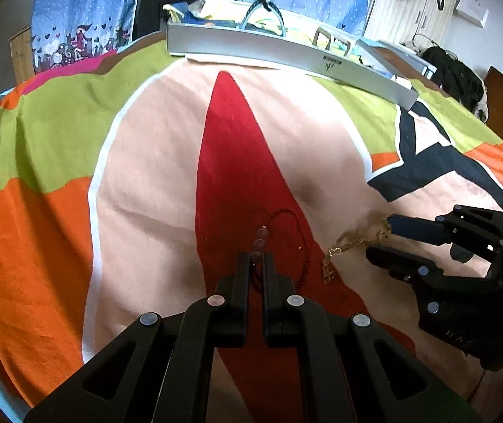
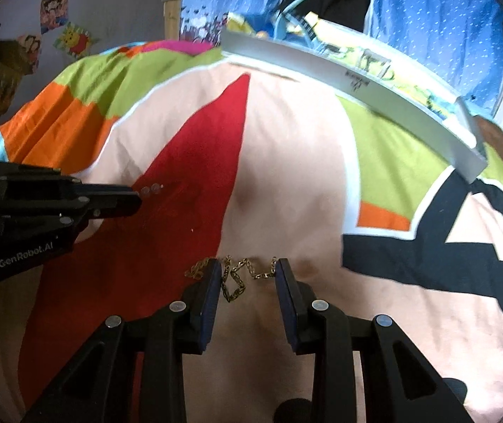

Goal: Organize jewelry

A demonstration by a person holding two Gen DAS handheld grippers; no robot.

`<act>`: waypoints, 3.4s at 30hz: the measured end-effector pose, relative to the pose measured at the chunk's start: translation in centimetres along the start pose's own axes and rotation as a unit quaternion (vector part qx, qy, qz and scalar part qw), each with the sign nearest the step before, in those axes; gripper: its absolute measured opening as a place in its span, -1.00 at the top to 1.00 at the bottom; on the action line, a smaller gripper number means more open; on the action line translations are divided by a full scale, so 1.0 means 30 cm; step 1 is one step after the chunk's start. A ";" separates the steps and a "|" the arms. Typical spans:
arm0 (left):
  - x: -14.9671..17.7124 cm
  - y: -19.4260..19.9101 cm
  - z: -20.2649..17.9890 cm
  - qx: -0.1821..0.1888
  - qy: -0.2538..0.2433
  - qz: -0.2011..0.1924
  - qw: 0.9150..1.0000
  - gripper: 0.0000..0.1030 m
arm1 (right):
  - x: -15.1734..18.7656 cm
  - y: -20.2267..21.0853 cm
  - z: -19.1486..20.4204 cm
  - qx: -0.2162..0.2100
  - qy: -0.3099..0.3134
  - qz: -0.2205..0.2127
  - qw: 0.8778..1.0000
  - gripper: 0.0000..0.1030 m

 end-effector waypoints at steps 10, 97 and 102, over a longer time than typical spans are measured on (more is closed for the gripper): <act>-0.066 0.055 -0.026 0.022 -0.002 -0.048 0.999 0.92 | -0.072 0.132 -0.082 0.047 -0.026 -0.090 0.994 0.42; -0.771 0.102 -0.405 -0.008 0.062 -0.152 0.986 -0.65 | -0.174 0.354 -0.872 0.147 -0.273 -0.253 0.916 -0.80; -0.724 0.206 -0.366 -0.015 0.064 -0.172 0.983 -0.69 | -0.193 0.412 -0.800 0.149 -0.251 -0.269 0.918 -1.00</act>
Point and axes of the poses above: each gripper's, at about its wrist camera, not at the fingertips, and y roughly against the way its jaws point, z to its left, x to its underside, the point moved 10 cm from there along -y, roughly the way its jaws point, and after that the axes turned 14 degrees about y, right-handed, at the moved point
